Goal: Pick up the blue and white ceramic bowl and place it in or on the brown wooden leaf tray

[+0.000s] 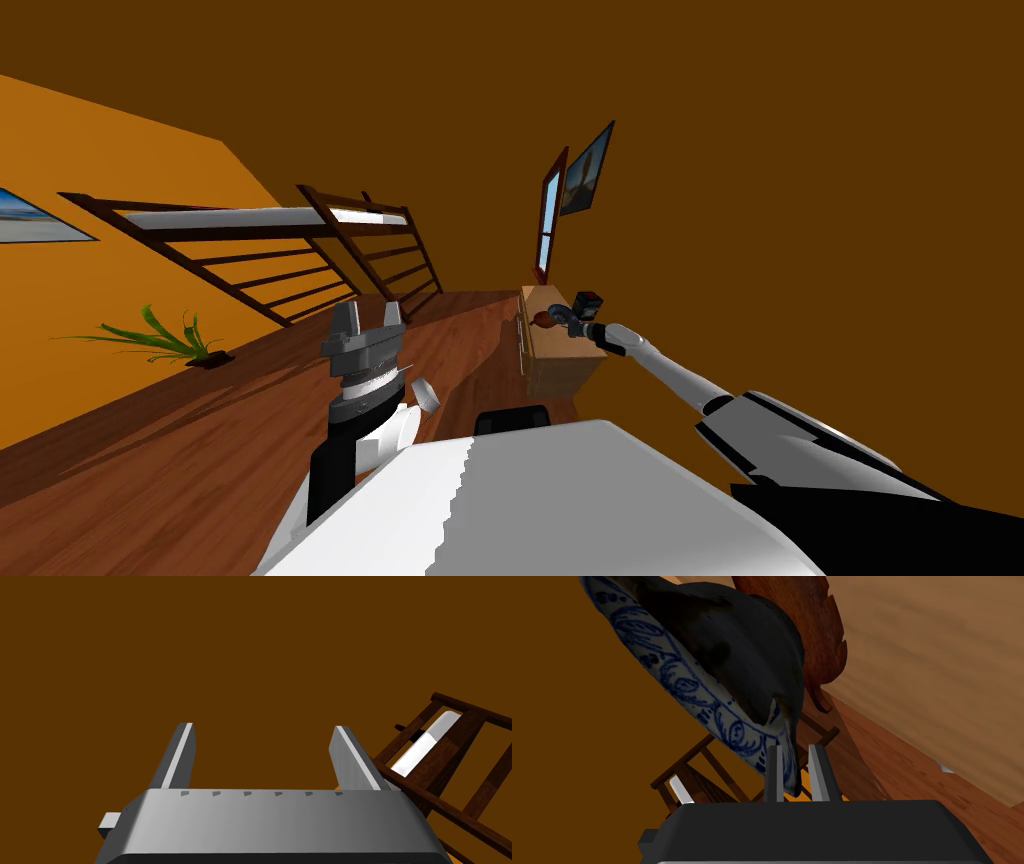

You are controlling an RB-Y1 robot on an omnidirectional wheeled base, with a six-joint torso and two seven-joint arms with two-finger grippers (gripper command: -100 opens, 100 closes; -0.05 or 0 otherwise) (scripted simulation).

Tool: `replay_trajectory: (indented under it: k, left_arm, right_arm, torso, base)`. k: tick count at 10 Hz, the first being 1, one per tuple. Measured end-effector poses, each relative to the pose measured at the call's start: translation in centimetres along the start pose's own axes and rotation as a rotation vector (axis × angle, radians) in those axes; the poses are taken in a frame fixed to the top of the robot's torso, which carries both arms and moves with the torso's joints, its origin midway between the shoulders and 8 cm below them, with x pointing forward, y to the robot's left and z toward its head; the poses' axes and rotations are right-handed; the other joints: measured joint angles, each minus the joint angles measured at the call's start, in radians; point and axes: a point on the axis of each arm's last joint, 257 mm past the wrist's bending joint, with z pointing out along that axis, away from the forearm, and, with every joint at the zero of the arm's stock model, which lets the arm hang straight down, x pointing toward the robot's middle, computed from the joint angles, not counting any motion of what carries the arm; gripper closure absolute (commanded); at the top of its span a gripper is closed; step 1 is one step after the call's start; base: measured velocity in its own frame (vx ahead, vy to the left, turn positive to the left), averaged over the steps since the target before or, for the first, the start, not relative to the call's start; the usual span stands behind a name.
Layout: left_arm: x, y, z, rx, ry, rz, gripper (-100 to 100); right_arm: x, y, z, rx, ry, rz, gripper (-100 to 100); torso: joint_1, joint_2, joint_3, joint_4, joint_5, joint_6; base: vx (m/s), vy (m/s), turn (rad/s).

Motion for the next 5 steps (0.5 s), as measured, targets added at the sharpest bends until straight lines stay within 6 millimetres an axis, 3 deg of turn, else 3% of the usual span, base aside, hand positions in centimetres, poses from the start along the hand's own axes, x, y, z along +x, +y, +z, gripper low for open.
replay_trajectory:
  k: [4, 5]
  left_arm:
    - [0.0, 0.0, 0.0, 0.000, 0.000, 0.000, 0]
    - [0.0, 0.0, 0.0, 0.000, 0.000, 0.000, 0]
  right_arm:
    - [3.1, -0.7, -0.9, -0.006, 0.057, 0.045, 100]
    - [3.8, -1.0, -1.0, -0.004, 0.070, 0.060, 100]
  torso:
    - [0.002, -0.003, -0.001, 0.000, 0.001, -0.002]
    - [0.003, -0.003, -0.002, 0.000, 0.001, -0.001]
  base:
    - [0.097, 0.044, 0.197]
    - [0.019, 0.020, -0.012]
